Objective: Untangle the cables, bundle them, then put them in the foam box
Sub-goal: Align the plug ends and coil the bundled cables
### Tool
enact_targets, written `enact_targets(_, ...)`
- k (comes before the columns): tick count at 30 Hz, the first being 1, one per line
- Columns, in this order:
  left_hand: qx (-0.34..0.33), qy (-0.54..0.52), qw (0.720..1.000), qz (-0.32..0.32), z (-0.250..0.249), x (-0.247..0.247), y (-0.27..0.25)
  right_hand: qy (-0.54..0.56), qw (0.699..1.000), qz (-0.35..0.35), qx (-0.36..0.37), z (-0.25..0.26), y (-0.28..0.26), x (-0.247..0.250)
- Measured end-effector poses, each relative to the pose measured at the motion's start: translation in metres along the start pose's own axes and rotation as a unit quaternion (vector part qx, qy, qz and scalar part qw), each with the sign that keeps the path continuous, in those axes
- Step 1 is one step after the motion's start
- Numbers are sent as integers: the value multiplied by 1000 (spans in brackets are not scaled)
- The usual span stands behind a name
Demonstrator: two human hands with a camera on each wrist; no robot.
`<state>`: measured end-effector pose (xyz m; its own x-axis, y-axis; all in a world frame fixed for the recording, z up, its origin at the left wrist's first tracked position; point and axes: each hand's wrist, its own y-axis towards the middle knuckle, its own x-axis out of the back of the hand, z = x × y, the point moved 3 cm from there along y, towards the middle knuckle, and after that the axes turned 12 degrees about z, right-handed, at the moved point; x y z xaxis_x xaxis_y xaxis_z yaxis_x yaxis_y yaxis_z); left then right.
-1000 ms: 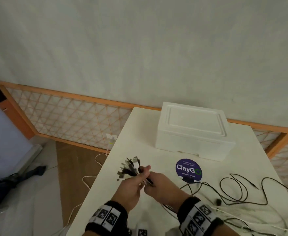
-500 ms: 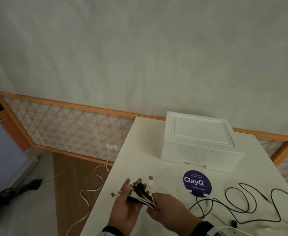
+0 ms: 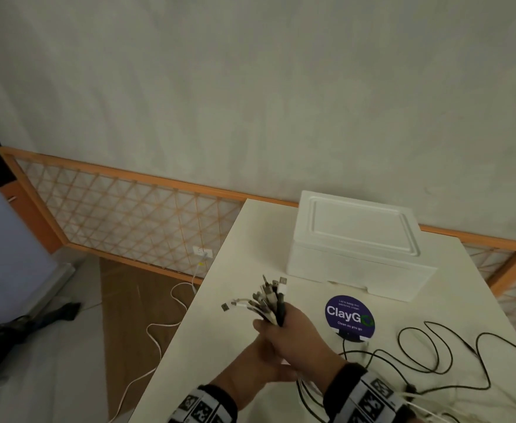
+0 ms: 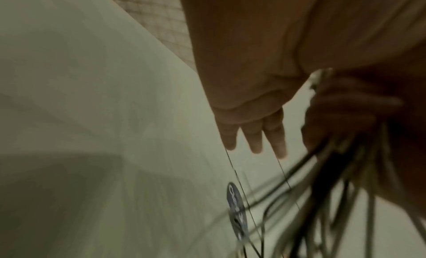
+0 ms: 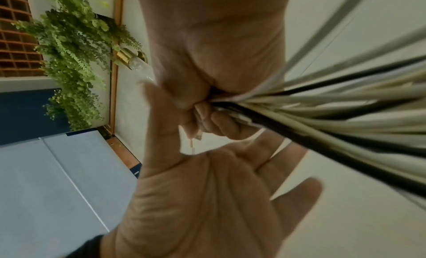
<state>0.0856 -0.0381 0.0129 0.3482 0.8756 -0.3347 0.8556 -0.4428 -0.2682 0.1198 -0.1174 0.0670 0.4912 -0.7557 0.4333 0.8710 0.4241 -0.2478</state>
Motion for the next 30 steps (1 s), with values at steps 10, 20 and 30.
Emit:
enact_targets(10,-59,-59,996,-22,-27,-23,9,-86,992,90,18,11,4,29)
enact_targets(20,-94,-333,932,-113,-33,22,25,-127,972,188,-62,-45,-24,37)
enact_targets(30,112,172,979,-13,-52,27,-13,-355,922,146,-52,-23,-18,88)
